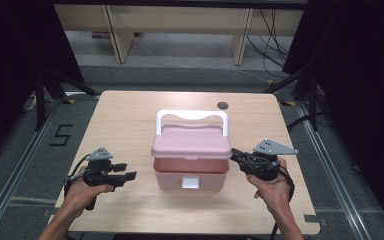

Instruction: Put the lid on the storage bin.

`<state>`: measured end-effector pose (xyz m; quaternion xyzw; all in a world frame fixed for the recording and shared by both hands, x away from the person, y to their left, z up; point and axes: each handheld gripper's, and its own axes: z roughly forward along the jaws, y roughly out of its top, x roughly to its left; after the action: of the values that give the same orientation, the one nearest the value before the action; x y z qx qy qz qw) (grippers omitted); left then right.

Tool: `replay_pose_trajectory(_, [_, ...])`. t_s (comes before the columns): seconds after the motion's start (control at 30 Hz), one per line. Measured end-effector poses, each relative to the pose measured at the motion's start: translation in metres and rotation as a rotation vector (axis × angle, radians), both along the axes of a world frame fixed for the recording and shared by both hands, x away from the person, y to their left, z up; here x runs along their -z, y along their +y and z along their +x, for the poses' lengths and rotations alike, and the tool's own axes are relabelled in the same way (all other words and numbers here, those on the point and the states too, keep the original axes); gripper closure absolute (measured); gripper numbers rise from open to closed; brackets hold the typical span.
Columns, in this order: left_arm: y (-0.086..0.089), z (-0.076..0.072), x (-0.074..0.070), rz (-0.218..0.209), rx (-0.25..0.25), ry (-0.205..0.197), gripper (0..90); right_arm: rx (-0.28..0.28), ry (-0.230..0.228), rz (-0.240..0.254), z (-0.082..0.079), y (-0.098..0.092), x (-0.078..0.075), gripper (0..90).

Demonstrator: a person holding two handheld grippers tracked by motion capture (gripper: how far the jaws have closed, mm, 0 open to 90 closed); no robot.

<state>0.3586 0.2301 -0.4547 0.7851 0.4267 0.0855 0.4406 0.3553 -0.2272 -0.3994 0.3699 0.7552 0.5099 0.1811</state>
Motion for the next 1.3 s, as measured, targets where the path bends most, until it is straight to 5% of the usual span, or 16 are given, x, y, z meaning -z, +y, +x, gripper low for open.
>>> replay_pose_trajectory(0.4, [-0.002, -0.004, -0.001, 0.039, 0.046, 0.005, 41.9, -0.004, 0.023, 0.017, -0.002, 0.000, 0.002, 83.1])
replay_pose_trajectory(0.47, [-0.004, -0.005, 0.000, 0.023, 0.028, 0.008, 41.9, 0.006, 0.000, -0.002, -0.001, -0.002, 0.002, 82.9])
replay_pose_trajectory(0.53, [-0.003, -0.006, 0.001, 0.023, 0.029, 0.010, 41.8, 0.013, 0.036, 0.014, -0.003, -0.001, 0.002, 82.7])
replay_pose_trajectory(0.8, [-0.001, -0.007, 0.002, 0.018, 0.030, 0.018, 41.1, 0.014, 0.030, -0.010, -0.002, -0.004, 0.006, 81.9])
replay_pose_trajectory(0.87, [-0.001, -0.007, 0.002, 0.019, 0.026, 0.017, 41.1, 0.023, 0.004, -0.025, -0.001, -0.005, 0.007, 81.7])
replay_pose_trajectory(0.93, [-0.002, -0.007, 0.002, 0.019, 0.030, 0.017, 41.0, 0.027, 0.062, 0.006, -0.004, -0.005, 0.006, 81.7])
replay_pose_trajectory(1.07, [-0.002, -0.007, 0.002, 0.028, 0.032, 0.017, 41.1, 0.024, 0.017, -0.015, -0.001, -0.006, 0.007, 80.9])
replay_pose_trajectory(1.17, [-0.002, -0.007, 0.003, 0.011, 0.020, 0.013, 41.1, 0.036, 0.057, 0.011, -0.001, -0.007, 0.006, 80.0])
replay_pose_trajectory(1.2, [-0.002, -0.007, 0.003, 0.013, 0.021, 0.013, 41.1, 0.042, 0.023, -0.001, 0.001, -0.008, 0.008, 79.2])
replay_pose_trajectory(1.3, [-0.002, -0.007, 0.003, 0.012, 0.019, 0.011, 40.3, 0.057, 0.038, 0.008, 0.002, -0.012, 0.009, 73.9])
